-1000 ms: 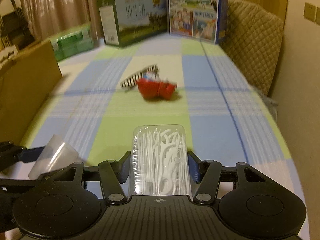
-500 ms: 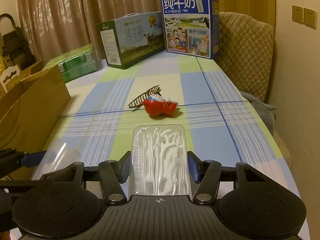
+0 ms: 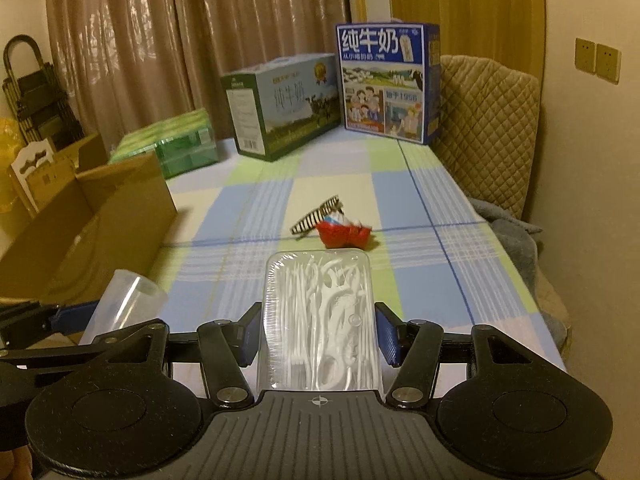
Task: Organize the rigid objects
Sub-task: 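Lift the clear cup with the left tool while the right tool lifts the floss-pick box, then carry the clear cup over the cardboard box with the left tool while the right tool carries the floss-pick box, then lower the clear cup and floss-pick box into the box and open both tools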
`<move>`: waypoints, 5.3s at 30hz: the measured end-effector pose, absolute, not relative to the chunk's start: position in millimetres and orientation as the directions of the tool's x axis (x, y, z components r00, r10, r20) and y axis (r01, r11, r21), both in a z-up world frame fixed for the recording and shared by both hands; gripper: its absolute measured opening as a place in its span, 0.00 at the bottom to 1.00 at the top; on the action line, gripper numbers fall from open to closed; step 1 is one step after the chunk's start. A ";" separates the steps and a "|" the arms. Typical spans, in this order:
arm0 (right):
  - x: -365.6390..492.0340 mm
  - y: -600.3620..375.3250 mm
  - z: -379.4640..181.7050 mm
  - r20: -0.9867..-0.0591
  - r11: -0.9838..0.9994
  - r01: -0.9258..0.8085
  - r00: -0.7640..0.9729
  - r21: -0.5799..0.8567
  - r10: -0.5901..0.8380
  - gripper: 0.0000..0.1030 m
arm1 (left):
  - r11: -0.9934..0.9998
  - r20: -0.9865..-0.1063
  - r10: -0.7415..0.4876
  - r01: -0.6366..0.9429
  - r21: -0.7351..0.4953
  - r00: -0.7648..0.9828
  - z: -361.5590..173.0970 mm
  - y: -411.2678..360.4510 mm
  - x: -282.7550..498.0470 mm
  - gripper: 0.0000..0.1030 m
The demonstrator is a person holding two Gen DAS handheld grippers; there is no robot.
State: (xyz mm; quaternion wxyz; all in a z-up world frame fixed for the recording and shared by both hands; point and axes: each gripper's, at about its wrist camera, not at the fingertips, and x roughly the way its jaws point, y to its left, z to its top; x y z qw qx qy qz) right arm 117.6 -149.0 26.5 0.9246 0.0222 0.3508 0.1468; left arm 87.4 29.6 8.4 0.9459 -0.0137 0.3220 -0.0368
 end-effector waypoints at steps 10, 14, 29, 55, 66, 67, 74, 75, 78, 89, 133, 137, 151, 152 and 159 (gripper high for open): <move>105.7 -128.8 76.0 -0.592 0.938 -0.305 0.730 0.165 0.341 0.52 | 0.999 -0.577 -0.035 0.008 -0.049 0.816 58.8 50.3 68.5 0.46; 103.7 -121.2 88.1 -0.580 0.930 -0.326 0.730 0.170 0.362 0.52 | 0.999 -0.569 -0.018 -0.008 -0.042 0.822 70.8 60.9 62.5 0.46; 99.5 -66.8 104.6 -0.560 0.876 -0.443 0.684 0.190 0.468 0.52 | 0.995 -0.549 0.064 -0.099 -0.034 0.833 93.3 119.0 43.9 0.46; 161.3 108.6 56.5 -0.628 0.727 -0.617 0.446 0.301 0.638 0.52 | 0.972 -0.645 0.193 -0.232 0.024 0.740 57.4 286.9 88.2 0.46; 166.1 123.3 34.6 -0.649 0.725 -0.621 0.425 0.298 0.630 0.52 | 0.975 -0.683 0.167 -0.221 0.008 0.711 30.9 291.6 94.2 0.46; 166.4 124.0 33.6 -0.651 0.725 -0.621 0.424 0.297 0.630 0.52 | 0.976 -0.686 0.164 -0.219 0.006 0.709 29.1 292.0 94.2 0.46; 165.8 128.0 27.1 -0.659 0.731 -0.613 0.422 0.299 0.623 0.52 | 0.980 -0.697 0.150 -0.199 0.012 0.701 25.8 290.4 97.7 0.46; 166.2 128.0 26.2 -0.659 0.732 -0.612 0.422 0.299 0.622 0.52 | 0.981 -0.698 0.149 -0.196 0.012 0.701 25.4 290.3 98.2 0.46; 165.8 128.8 25.9 -0.660 0.734 -0.609 0.423 0.300 0.621 0.52 | 0.982 -0.701 0.146 -0.188 0.017 0.698 24.2 289.6 99.4 0.46; 167.9 125.7 24.3 -0.662 0.743 -0.593 0.426 0.310 0.617 0.52 | 0.983 -0.721 0.142 -0.180 0.025 0.679 19.7 290.6 105.3 0.46; 165.1 123.7 23.5 -0.659 0.750 -0.574 0.429 0.329 0.618 0.53 | 0.975 -0.687 0.166 -0.221 0.008 0.707 35.8 293.1 87.3 0.46; 166.6 121.8 25.4 -0.631 0.735 -0.583 0.435 0.347 0.643 0.64 | 0.975 -0.686 0.168 -0.221 0.011 0.708 36.9 292.8 87.1 0.46; 160.9 112.9 33.8 -0.632 0.739 -0.582 0.441 0.339 0.637 0.66 | 0.977 -0.679 0.166 -0.213 0.014 0.715 47.5 286.7 83.4 0.46; 159.4 112.0 34.9 -0.631 0.739 -0.582 0.443 0.338 0.637 0.66 | 0.977 -0.678 0.166 -0.213 0.015 0.716 48.5 285.4 82.9 0.46; 152.3 101.5 45.4 -0.621 0.743 -0.582 0.458 0.331 0.636 0.66 | 0.978 -0.665 0.169 -0.207 0.022 0.728 57.9 277.7 77.4 0.46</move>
